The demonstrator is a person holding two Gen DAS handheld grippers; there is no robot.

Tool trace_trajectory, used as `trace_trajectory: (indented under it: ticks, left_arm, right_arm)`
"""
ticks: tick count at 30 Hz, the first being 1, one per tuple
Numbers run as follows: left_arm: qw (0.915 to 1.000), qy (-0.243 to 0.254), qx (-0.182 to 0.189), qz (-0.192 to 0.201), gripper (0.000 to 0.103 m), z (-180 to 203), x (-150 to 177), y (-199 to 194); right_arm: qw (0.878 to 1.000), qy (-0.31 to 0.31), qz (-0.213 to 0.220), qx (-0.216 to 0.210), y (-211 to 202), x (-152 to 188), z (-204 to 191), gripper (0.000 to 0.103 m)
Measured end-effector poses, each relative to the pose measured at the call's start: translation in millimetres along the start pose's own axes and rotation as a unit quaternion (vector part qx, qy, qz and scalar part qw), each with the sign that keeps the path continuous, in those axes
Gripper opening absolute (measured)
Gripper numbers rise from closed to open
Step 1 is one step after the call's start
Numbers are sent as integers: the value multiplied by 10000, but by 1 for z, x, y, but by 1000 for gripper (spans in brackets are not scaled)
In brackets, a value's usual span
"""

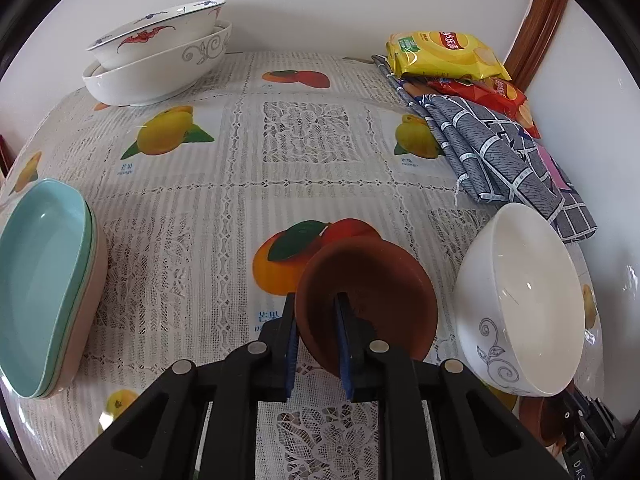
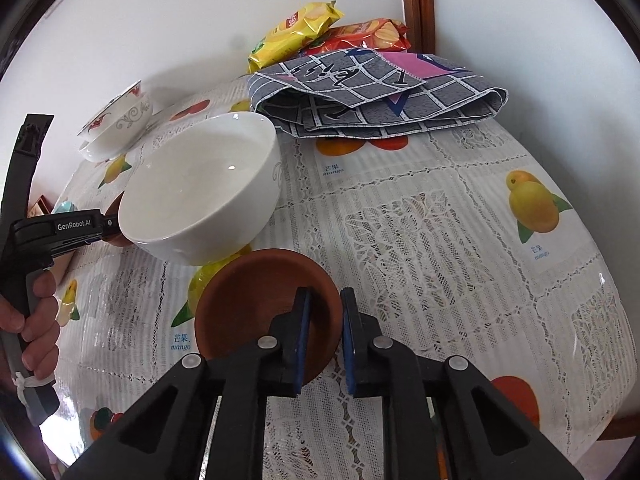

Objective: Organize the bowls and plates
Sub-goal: 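Carry the brown dish into the white bowl with the right tool while the left tool holds its dish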

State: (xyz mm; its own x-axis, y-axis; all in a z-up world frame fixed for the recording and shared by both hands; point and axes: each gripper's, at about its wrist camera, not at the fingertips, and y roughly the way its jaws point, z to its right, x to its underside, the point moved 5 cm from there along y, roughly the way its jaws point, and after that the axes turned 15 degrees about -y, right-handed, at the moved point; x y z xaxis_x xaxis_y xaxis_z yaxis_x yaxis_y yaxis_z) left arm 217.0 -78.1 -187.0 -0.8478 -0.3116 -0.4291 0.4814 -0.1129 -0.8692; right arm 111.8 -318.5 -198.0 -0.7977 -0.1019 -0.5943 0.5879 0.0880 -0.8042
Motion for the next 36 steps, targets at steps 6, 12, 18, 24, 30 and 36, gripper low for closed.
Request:
trace_trajectory:
  ticks: [6,12,18,24,30,36]
  left_arm:
    - [9998,124,176,8,9,5,4,-14]
    - [9994,189,298,49,9,4,10,-28]
    - [9991,126,384,122,9,-4,12,-44]
    - [9984,87,488,280,9,-8,7,-65]
    - [9972,116,603,430,9,-3,0,-86]
    - [9954,203,704,616,9,2,-10,-108]
  right_arm:
    - [9999,75,102,-6,-9,-1,-4,9]
    - [9998,70,173,51,-20,-2,-11,9]
    - [9997,87,223,92,-28,-2,-15,9]
    - [9991,111,383,110,-46,-8,-16,9]
    - [9974,97,682,209,-69,-26,-16,9]
    - [9960,91,865,226,-80,-48,-18,9]
